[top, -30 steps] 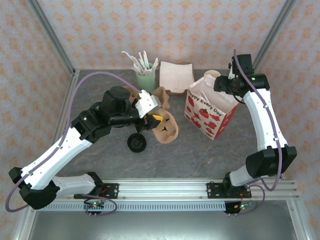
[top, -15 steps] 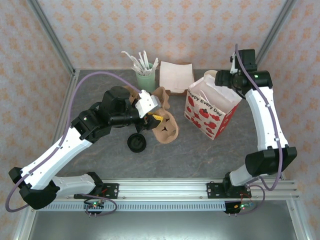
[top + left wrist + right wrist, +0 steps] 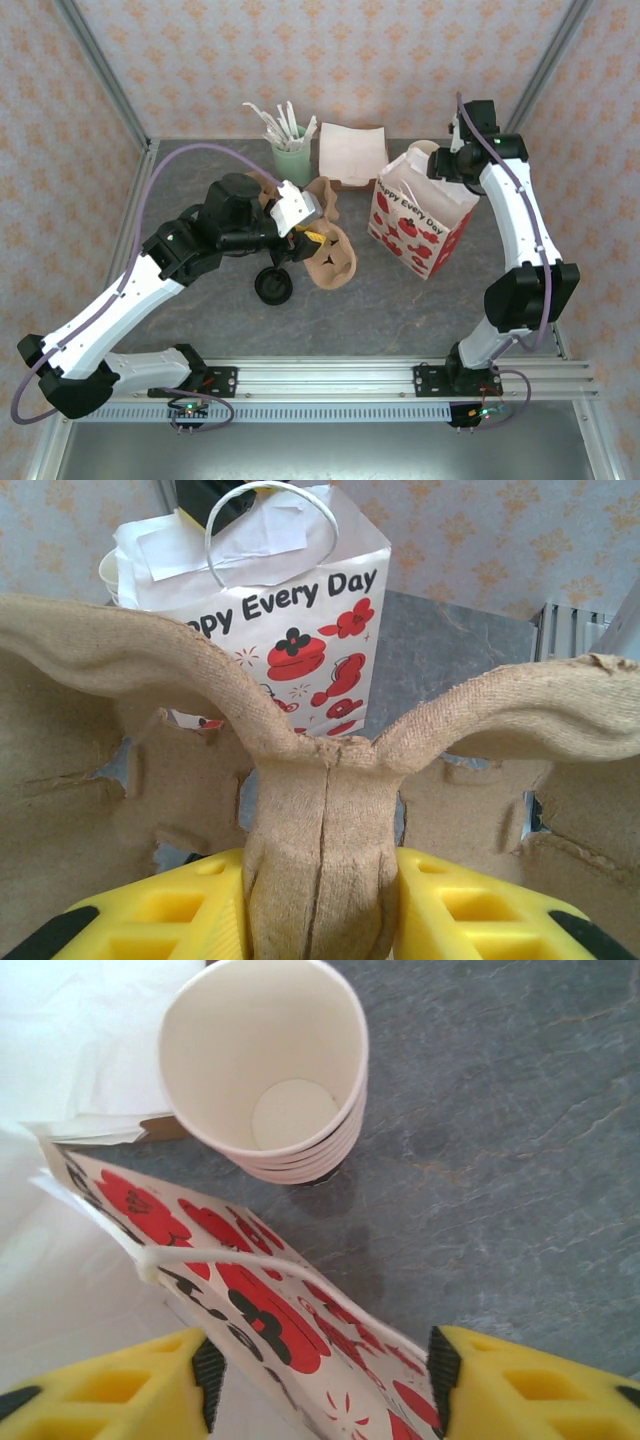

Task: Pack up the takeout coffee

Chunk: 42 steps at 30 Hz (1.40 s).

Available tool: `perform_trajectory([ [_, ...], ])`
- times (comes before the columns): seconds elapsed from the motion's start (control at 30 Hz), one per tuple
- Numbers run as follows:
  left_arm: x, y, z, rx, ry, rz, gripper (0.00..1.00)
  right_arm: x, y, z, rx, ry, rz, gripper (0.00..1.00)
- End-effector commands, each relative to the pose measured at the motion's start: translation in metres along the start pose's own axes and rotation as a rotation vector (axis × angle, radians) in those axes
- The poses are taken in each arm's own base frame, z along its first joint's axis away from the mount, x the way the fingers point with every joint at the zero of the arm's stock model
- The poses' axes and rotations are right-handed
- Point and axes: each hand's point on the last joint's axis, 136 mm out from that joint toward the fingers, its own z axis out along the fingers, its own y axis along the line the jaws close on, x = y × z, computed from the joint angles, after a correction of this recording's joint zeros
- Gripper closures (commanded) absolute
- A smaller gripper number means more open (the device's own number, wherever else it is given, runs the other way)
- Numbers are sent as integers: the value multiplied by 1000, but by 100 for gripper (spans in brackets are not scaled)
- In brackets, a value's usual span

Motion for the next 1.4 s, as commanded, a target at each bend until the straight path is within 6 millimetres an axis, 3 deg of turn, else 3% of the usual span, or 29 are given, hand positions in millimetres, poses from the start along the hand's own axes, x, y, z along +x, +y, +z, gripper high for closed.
perform_trajectory([
  [0.0, -13, -7, -10, 21, -28, 2, 63, 8, 7, -14, -56, 11, 5, 52],
  [0.17, -20, -8, -11, 25, -45, 0, 63, 20, 17, -20, -126, 23, 29, 72],
  [0.47, -47, -36, -16, 106, -70, 16, 63, 35, 36, -53, -228, -43, 56, 91],
  [0.67, -66, -50, -25, 129, -109, 7, 63, 49, 59, -80, -256, -82, 12, 96],
  [0.87, -74, -55, -27, 127, -103, 0, 63, 66, 74, -92, -263, -87, -13, 100],
  [1.37, -72, -50, 15, 149, 23, -55, 62, 101, 102, -91, -322, -69, -84, 100],
])
